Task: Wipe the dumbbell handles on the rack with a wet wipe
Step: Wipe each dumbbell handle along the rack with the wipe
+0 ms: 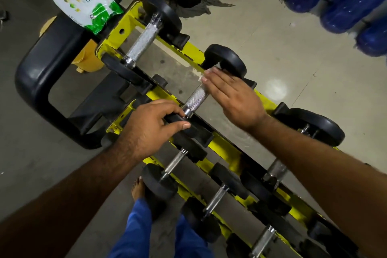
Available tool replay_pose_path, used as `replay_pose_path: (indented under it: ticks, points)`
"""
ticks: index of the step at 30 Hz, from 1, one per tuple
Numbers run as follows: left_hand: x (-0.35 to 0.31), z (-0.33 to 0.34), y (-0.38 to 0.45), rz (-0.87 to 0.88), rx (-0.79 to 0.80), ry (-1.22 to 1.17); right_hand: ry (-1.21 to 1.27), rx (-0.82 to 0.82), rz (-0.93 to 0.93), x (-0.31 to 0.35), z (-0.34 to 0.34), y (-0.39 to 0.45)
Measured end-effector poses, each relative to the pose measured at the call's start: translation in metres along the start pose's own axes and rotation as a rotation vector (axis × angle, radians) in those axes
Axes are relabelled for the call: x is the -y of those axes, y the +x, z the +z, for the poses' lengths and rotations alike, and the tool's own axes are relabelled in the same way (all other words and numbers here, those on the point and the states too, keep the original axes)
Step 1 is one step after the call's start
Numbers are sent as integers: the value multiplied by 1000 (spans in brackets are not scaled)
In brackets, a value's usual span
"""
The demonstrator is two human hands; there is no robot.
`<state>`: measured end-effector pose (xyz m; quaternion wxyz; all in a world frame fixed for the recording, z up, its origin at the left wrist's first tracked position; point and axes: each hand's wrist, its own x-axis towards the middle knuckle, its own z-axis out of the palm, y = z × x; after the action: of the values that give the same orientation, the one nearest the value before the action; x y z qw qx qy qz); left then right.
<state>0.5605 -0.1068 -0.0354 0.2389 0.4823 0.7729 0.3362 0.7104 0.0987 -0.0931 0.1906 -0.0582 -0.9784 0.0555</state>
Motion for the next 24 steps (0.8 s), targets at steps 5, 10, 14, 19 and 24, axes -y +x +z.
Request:
replay_pose_path:
  ticks: [5, 10, 14, 19, 24]
  points:
    - [2, 0, 2, 7, -15, -19, 118, 71, -111, 42, 11, -11]
    - [4, 2, 2, 12, -24, -36, 42, -60, 138, 19, 0, 3]
    - [1, 1, 2, 12, -24, -25, 150, 83, -144, 55, 7, -9]
    - [2, 1, 1, -22, -68, -85, 60, -57, 100, 16, 2, 7]
    - [0, 3, -3, -16, -111, -43, 152, 97, -222, 41, 7, -3]
